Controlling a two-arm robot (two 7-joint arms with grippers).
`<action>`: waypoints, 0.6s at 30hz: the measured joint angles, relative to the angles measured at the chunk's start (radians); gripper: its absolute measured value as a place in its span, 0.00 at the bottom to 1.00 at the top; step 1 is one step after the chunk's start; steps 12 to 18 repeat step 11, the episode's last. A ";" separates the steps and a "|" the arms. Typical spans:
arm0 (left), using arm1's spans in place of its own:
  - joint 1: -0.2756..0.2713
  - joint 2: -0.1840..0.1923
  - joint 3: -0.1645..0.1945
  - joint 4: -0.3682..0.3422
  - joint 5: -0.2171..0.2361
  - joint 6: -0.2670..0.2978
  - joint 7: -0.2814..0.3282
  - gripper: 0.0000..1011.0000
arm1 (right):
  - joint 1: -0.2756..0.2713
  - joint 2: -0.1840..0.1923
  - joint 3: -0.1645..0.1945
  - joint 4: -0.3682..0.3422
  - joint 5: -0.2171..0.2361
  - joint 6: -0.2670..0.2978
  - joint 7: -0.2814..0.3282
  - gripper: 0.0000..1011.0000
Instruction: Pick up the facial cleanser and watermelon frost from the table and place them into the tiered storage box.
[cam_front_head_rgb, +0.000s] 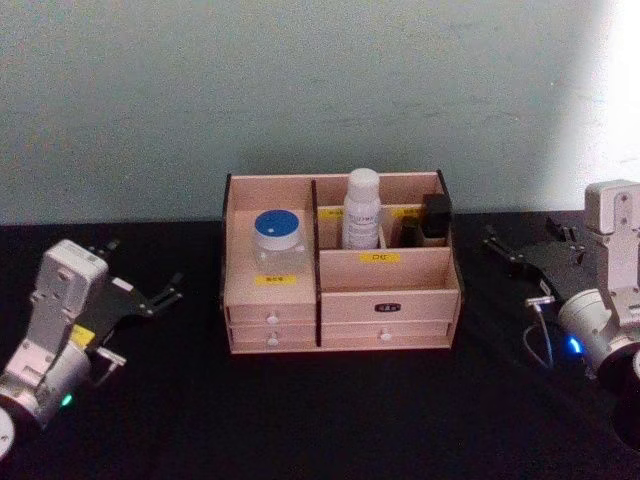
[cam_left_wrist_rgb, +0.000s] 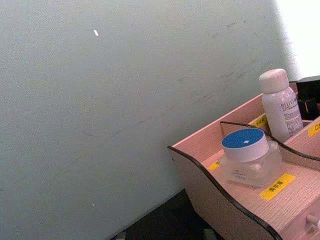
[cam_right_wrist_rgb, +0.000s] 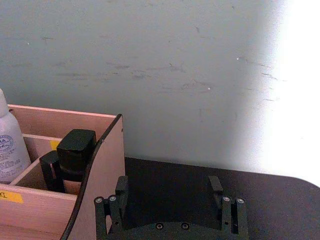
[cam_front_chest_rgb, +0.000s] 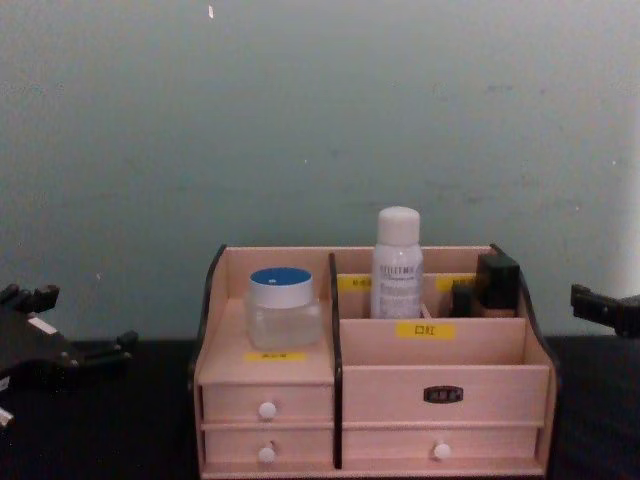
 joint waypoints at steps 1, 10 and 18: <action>0.000 0.000 0.000 0.000 0.000 0.000 0.000 0.99 | 0.000 0.000 0.000 0.000 0.000 0.000 0.000 0.99; 0.000 0.000 0.000 0.000 0.000 0.000 0.000 0.99 | 0.000 0.000 0.000 0.000 0.000 0.000 0.000 0.99; 0.000 0.000 0.000 0.000 0.000 0.000 0.000 0.99 | 0.000 0.000 0.000 0.000 0.000 0.000 0.000 0.99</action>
